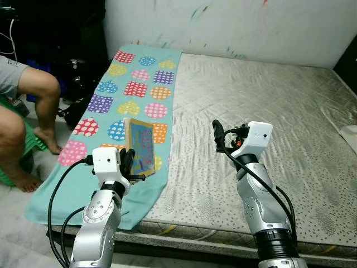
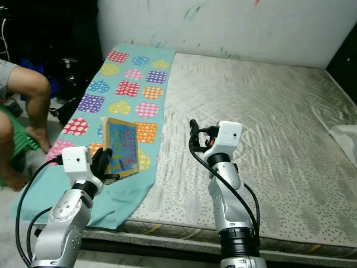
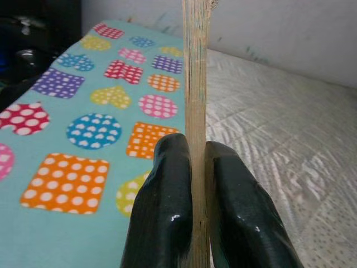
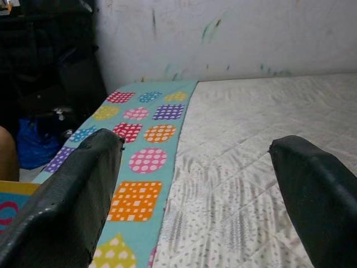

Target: Clean up the room

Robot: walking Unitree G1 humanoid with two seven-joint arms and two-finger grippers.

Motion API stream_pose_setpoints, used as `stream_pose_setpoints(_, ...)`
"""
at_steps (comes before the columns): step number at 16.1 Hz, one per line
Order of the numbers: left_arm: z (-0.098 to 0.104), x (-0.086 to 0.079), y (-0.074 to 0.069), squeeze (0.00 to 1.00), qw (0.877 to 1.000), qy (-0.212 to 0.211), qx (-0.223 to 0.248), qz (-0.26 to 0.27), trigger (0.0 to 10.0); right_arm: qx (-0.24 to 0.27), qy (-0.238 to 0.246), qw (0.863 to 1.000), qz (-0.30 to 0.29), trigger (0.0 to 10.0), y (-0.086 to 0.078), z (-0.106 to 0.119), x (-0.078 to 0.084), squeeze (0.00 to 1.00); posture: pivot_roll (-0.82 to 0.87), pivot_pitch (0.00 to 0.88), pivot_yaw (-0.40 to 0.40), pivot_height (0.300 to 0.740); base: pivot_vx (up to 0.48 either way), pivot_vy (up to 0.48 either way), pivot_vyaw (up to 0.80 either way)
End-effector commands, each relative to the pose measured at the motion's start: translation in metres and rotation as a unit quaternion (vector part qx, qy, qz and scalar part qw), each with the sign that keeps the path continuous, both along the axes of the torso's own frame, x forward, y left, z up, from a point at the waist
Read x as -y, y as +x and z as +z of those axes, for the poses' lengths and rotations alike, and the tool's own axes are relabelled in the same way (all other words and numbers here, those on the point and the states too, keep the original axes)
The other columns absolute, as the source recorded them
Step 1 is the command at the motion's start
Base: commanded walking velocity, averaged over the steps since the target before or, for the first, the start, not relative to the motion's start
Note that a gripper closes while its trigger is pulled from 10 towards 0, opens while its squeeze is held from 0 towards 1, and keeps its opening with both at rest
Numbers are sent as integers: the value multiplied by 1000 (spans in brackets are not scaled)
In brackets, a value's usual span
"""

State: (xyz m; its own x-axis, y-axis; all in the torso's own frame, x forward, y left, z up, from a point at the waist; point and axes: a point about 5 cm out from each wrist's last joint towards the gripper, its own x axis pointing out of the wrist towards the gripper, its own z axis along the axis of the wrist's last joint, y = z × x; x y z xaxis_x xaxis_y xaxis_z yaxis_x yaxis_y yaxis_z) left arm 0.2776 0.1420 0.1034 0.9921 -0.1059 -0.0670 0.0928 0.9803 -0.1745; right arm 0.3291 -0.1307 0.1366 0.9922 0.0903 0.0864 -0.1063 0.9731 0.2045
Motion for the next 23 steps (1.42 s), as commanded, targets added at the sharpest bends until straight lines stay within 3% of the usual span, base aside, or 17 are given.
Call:
stream_pose_setpoints(1,10,0,2,0,1000,4,24,-2,10000,0,-3,1000,-3,10000,0,-1,2,0,-37,41,-46,740,0,0,0)
stream_pose_setpoints(10,8,0,2,0,1000,3,19,3,10000,2,-9,1000,0,10000,1,0,1,0,-41,47,-49,740,0,-308,0)
stream_pose_setpoints(23,8,0,3,0,1000,0,19,4,10000,1,-9,1000,-1,10000,2,-1,2,0,-43,44,-50,740,0,-434,0)
